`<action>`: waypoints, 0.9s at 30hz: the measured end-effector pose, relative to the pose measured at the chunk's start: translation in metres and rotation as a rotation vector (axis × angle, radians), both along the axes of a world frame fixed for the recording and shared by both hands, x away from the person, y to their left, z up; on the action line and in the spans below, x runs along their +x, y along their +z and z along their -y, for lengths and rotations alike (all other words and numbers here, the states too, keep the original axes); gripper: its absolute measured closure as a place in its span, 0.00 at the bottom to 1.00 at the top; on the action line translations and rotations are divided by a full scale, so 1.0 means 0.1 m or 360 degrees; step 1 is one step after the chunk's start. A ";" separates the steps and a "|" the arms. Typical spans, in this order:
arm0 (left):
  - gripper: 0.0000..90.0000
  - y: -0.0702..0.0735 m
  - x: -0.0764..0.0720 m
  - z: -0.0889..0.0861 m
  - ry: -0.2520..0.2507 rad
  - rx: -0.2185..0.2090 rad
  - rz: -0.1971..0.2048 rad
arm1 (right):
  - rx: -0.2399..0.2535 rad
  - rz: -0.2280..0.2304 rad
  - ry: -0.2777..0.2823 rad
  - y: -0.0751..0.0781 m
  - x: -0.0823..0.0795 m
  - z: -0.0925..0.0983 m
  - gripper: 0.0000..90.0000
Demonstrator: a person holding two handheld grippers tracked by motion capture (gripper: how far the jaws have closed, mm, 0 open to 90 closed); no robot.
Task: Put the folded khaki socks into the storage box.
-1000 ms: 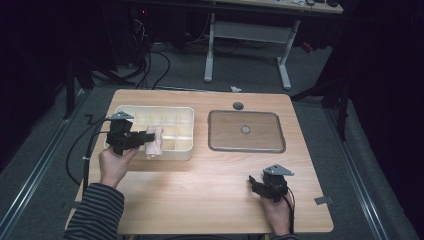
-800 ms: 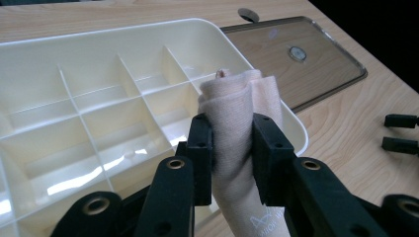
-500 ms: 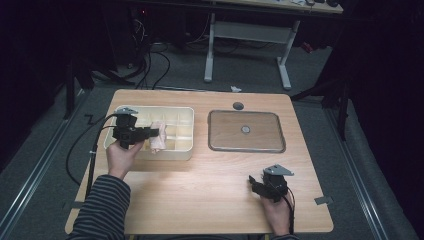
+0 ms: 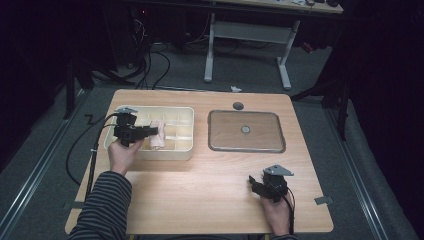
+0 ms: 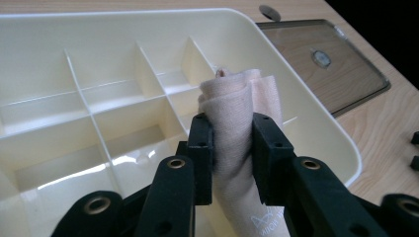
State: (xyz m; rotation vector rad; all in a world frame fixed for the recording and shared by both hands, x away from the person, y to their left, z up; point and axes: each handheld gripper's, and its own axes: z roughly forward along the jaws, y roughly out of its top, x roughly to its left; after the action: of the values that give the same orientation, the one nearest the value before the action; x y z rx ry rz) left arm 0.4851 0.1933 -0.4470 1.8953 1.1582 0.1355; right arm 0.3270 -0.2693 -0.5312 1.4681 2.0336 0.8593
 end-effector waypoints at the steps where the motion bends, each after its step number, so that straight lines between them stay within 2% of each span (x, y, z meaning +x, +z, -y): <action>1: 0.81 0.00 -0.01 -0.01 -0.0002 0.0007 0.0000 | -0.0003 0.0001 -0.0003 0.00 0.00 0.00 0.41; 7: 0.81 -0.06 0.00 -0.03 -0.0004 0.0118 -0.0013 | -0.0010 0.0004 0.0005 0.00 -0.01 -0.01 0.41; 10: 0.81 -0.09 0.00 -0.03 0.0001 0.0146 -0.0019 | -0.0012 0.0006 0.0006 0.00 -0.01 -0.01 0.41; 14: 0.81 -0.15 0.00 -0.06 0.0017 0.0135 -0.0041 | -0.0008 0.0003 0.0007 0.00 0.00 -0.01 0.41; 19: 0.81 -0.21 0.00 -0.10 0.0019 0.0158 -0.0052 | 0.0001 -0.0002 0.0001 0.00 -0.01 -0.01 0.41; 26: 0.81 -0.23 -0.02 -0.07 -0.0004 0.0302 -0.0022 | 0.0003 -0.0004 -0.0002 0.00 -0.01 -0.01 0.41; 27: 0.81 -0.24 -0.03 -0.04 -0.0011 0.0340 -0.0013 | 0.0002 -0.0004 -0.0002 0.00 -0.01 -0.01 0.41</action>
State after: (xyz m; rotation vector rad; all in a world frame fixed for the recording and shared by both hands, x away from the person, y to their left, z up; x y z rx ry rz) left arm 0.4826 0.1977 -0.4708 2.0874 1.1812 0.2568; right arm 0.3265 -0.2685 -0.5313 1.4714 2.0341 0.8590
